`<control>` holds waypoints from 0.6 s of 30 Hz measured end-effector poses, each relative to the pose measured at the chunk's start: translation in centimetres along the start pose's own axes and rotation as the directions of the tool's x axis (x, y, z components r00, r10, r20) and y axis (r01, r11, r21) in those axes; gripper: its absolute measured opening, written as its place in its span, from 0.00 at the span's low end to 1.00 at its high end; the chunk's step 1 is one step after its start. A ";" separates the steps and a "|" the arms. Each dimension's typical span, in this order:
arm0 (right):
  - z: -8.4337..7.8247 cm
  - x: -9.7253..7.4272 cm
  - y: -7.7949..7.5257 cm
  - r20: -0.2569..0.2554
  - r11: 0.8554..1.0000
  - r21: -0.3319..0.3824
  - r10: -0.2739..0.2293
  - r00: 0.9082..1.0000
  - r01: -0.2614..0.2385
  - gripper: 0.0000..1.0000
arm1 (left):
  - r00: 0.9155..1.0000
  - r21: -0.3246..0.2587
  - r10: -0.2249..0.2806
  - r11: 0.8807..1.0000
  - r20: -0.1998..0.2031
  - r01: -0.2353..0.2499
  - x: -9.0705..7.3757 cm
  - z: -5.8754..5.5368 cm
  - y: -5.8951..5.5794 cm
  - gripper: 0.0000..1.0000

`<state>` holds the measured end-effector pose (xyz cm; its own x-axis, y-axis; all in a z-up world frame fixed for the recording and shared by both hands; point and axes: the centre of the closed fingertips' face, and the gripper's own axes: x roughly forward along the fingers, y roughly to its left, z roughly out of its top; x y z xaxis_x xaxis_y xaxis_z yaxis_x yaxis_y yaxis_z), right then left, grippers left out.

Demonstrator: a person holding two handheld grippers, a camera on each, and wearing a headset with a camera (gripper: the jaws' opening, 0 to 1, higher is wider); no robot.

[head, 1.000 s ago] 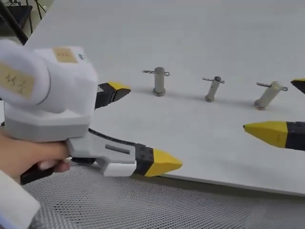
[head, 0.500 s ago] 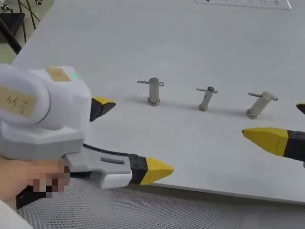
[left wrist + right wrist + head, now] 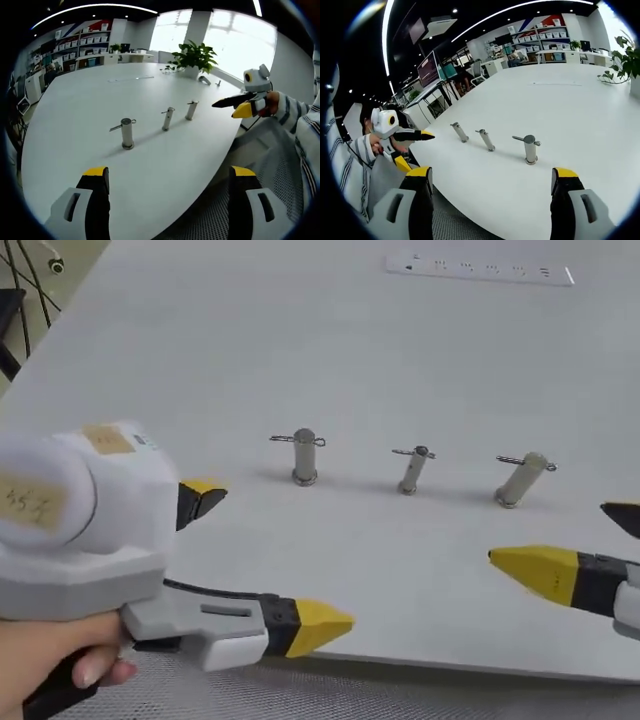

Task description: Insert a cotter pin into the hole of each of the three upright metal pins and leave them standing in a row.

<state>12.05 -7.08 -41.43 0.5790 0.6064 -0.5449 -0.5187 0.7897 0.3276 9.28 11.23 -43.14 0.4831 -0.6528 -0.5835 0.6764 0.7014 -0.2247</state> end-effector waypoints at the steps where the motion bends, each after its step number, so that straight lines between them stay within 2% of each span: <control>1: 0.1 0.1 0.0 0.001 1.000 0.001 0.000 1.000 0.000 0.98 | 1.000 -0.007 0.012 1.000 0.007 -0.012 0.0 0.1 0.3 0.99; 3: 0.1 0.4 0.2 -0.004 1.000 0.007 0.006 1.000 -0.006 0.98 | 1.000 -0.026 0.022 0.999 0.017 -0.022 -0.1 0.3 0.7 0.99; 4: 0.1 0.5 0.4 -0.011 1.000 0.005 0.014 1.000 -0.014 0.98 | 0.999 -0.040 0.018 0.999 0.032 -0.017 -0.1 0.5 0.7 0.99; 5: 0.2 0.6 0.5 -0.015 1.000 0.000 0.018 1.000 -0.018 0.98 | 0.998 -0.078 0.007 0.997 0.069 -0.002 -0.1 1.0 0.6 0.99; 7: 0.1 0.7 0.7 -0.030 1.000 -0.012 0.027 0.999 -0.027 0.98 | 0.996 -0.099 0.005 0.995 0.084 0.004 -0.3 1.2 0.7 0.99; 10: 0.2 0.9 0.7 -0.048 0.999 -0.031 0.025 0.999 -0.026 0.98 | 0.998 -0.074 0.007 0.997 0.060 -0.003 -0.3 0.9 0.9 0.99; 12: 0.3 0.9 0.8 -0.050 0.999 -0.027 0.028 0.998 -0.030 0.98 | 0.998 -0.078 0.008 0.997 0.055 -0.004 -0.3 0.8 1.1 0.99; 15: 0.4 1.0 0.9 -0.052 0.999 -0.017 0.034 0.998 -0.034 0.98 | 0.999 -0.105 -0.015 0.994 0.047 0.019 -0.3 0.6 1.0 0.99; 18: 0.0 0.7 0.9 -0.058 1.000 -0.003 0.022 0.998 -0.023 0.98 | 1.000 -0.088 -0.004 0.996 0.023 0.006 -0.5 0.2 1.2 0.99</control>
<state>12.00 -5.92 -41.53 0.5296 0.6176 -0.5815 -0.5337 0.7754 0.3375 9.99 12.34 -42.99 0.4929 -0.6624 -0.5642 0.6280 0.7196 -0.2962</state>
